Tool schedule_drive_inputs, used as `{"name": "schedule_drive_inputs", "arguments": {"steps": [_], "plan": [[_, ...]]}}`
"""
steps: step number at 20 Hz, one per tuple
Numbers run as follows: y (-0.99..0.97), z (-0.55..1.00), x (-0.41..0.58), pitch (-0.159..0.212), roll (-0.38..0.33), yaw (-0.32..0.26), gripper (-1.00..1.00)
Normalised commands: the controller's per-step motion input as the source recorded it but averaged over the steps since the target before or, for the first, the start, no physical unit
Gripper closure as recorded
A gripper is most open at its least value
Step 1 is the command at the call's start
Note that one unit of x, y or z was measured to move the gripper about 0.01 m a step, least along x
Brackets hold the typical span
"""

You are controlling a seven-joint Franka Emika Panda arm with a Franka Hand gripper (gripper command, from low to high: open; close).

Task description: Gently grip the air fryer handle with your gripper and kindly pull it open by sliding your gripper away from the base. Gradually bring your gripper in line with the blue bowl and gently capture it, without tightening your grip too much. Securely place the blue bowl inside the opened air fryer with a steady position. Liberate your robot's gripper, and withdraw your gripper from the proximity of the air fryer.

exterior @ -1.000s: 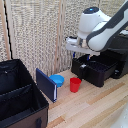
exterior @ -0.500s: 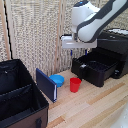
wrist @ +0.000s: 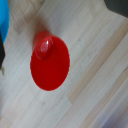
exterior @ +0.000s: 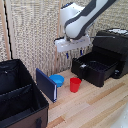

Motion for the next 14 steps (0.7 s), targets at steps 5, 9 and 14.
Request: {"name": "schedule_drive_inputs", "arguments": {"steps": [5,9,14], "plan": [[-0.01,0.0,0.532,0.205,0.234,0.056,-1.0],[-0.09,-0.13,0.572,0.091,0.206,0.056,-1.0],[-0.02,-0.31,0.37,0.009,0.166,0.059,-1.0]]}}
